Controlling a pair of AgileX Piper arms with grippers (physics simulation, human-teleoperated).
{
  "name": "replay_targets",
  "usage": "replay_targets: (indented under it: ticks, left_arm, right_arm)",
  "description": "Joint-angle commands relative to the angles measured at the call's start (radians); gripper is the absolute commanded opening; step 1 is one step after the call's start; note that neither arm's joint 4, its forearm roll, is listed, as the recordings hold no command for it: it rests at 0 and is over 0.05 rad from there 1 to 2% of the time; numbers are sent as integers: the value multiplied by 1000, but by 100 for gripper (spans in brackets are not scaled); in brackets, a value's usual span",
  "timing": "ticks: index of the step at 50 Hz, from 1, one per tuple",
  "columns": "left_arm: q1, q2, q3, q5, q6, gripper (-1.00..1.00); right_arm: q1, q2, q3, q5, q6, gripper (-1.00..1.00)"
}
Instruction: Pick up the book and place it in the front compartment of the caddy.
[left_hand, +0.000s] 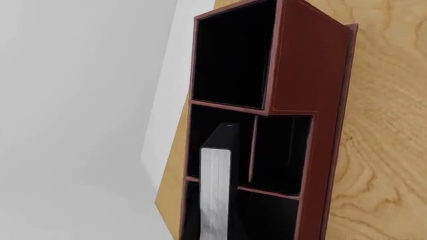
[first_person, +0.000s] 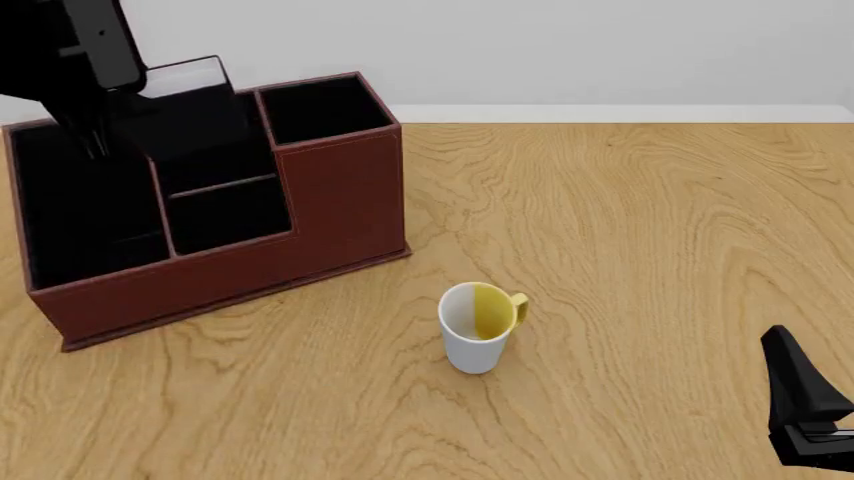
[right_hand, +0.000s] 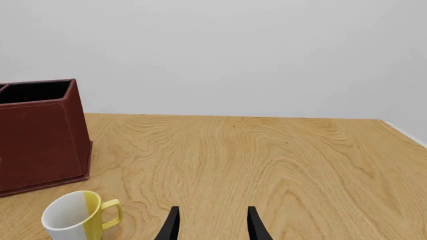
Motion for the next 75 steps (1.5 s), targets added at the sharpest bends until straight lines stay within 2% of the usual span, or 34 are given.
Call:
replay_targets:
  ticks: [1,19,75]
  left_arm:
    - [43,2,6,-40,42,-100]
    - [60,18,70,-109,58,-100]
    - [38,136,104,-259,79,-100]
  right_arm:
    - [0,0,0,0,0,100]
    - [0,0,0,0,0,100]
    - [0,0,0,0,0,100]
